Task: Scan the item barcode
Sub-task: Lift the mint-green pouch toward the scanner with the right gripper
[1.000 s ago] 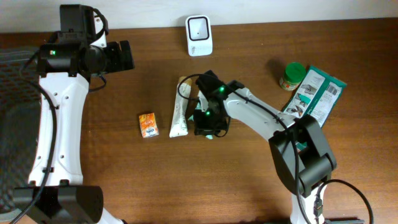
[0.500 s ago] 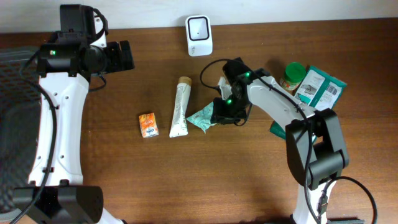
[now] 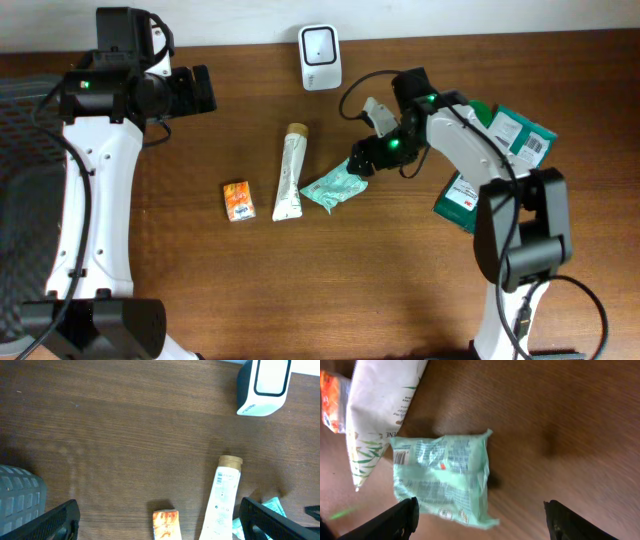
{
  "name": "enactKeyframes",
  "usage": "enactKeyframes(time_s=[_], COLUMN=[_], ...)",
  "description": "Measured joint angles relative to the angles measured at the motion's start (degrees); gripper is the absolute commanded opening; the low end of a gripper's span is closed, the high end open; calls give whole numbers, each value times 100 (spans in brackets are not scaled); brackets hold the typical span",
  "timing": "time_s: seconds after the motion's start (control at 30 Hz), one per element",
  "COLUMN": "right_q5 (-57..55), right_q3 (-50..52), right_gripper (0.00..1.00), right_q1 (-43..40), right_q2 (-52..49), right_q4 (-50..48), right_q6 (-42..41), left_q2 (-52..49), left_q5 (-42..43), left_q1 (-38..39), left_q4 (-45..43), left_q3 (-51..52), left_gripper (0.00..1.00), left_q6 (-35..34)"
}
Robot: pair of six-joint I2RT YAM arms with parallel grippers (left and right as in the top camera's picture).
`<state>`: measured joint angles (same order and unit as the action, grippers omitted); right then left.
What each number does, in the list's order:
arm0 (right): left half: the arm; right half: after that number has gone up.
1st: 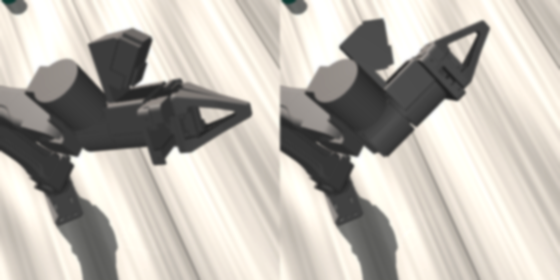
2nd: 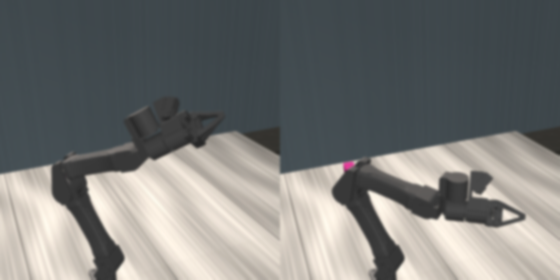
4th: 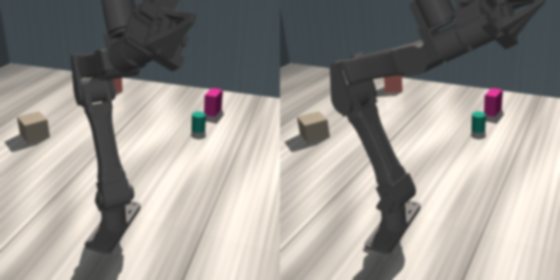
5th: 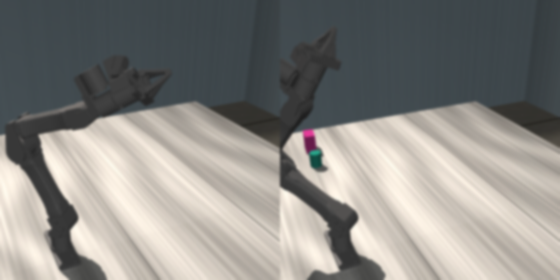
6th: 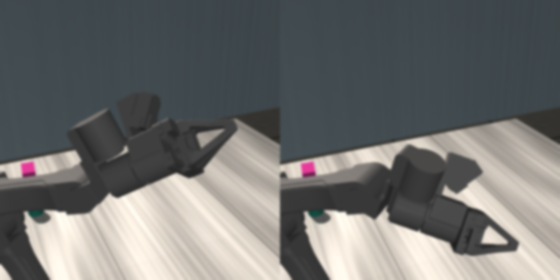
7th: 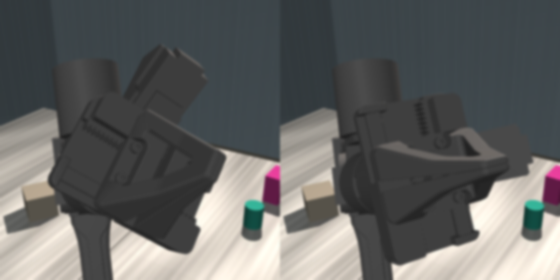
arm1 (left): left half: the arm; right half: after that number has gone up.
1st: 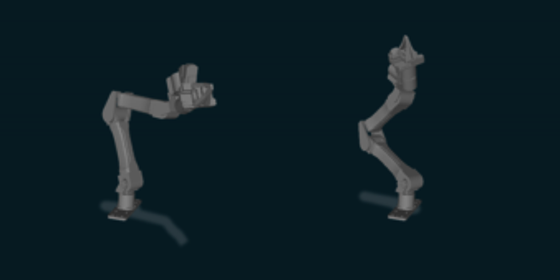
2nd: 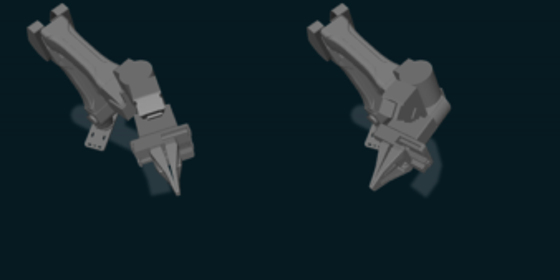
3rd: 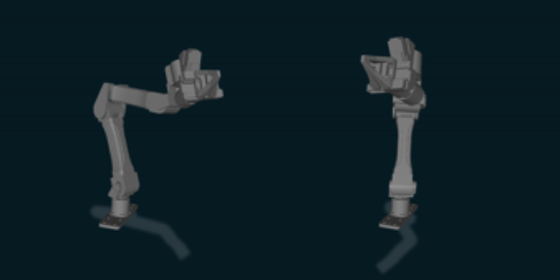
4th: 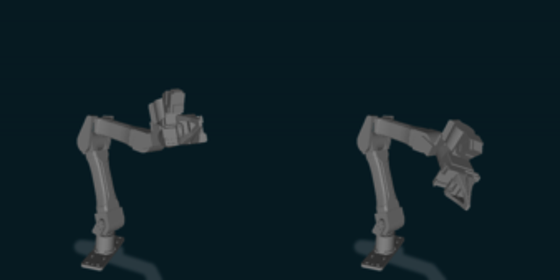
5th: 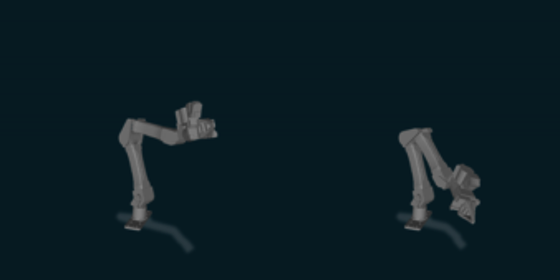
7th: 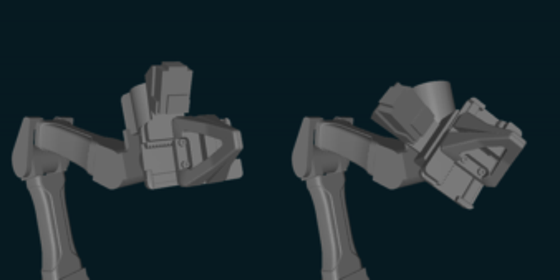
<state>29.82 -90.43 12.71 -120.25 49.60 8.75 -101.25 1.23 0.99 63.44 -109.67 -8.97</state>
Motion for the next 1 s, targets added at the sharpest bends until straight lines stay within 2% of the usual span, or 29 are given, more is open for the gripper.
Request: enactKeyframes(time_s=[0.37, 0.7, 0.93, 0.97, 1.0], right_q5=[232, 269, 308, 319, 330], right_q3=[-17, -76, -111, -118, -125], right_gripper=[77, 69, 51, 44, 31], right_q1=[94, 363, 358, 358, 356], right_q2=[-509, -588, -664, -686, -702], right_q4=[-234, -269, -212, -195, -188], right_q6=[238, 299, 337, 321, 339], left_q2=[0, 0, 0, 0, 0], left_q5=[0, -2, 0, 0, -2], left_q1=[0, 0, 0, 0, 0], left_q4=[0, 0, 0, 0, 0], left_q3=[0, 0, 0, 0, 0], left_gripper=[99, 99, 99, 99, 99], left_q6=[0, 0, 0, 0, 0])
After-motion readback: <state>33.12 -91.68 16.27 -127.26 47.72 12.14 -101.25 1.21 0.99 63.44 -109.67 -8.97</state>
